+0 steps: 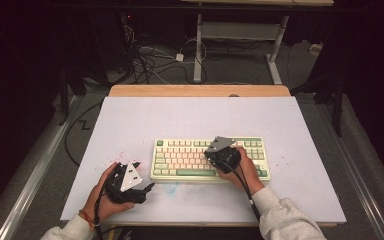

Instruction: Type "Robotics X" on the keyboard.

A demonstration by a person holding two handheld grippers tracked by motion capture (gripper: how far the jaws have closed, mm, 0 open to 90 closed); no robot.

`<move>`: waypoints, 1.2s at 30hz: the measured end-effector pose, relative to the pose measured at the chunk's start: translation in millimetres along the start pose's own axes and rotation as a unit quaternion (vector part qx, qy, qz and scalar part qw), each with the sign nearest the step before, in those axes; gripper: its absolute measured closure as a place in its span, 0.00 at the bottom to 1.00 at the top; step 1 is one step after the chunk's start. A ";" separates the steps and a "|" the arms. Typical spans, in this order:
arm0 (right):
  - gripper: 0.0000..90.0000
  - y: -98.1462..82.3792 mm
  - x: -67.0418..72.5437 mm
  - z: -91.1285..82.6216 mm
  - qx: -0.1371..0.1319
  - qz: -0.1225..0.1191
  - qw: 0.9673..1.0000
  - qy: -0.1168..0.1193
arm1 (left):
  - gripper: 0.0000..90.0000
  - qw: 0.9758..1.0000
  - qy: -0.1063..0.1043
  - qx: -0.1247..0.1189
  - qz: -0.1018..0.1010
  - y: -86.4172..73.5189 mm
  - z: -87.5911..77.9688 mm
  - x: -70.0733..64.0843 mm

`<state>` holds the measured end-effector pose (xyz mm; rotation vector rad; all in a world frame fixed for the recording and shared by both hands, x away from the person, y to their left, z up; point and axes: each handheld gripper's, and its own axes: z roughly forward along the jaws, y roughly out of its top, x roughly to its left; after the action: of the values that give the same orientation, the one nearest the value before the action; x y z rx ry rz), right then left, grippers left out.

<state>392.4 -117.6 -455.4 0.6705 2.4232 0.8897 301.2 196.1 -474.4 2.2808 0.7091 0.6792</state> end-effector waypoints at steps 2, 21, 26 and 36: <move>0.98 0.1 -0.9 -2.2 -0.006 0.004 1.000 0.001 | 0.21 1.000 0.001 0.000 0.000 -0.2 -0.1 0.3; 0.84 -3.7 -5.0 -37.9 -0.070 0.019 0.997 -0.002 | 0.26 1.000 -0.001 -0.004 -0.008 0.3 -1.3 1.3; 0.73 -5.9 -6.2 -45.1 -0.079 0.020 0.997 -0.009 | 0.28 1.000 -0.003 -0.004 -0.010 0.3 -1.5 1.8; 0.44 -17.8 -12.6 -66.2 -0.112 0.035 0.992 -0.044 | 0.33 1.000 -0.015 -0.003 -0.015 0.2 -2.3 3.0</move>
<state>359.2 -167.2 -419.4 0.6970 2.1914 1.1170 302.0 198.8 -472.0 2.2656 0.7241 0.6319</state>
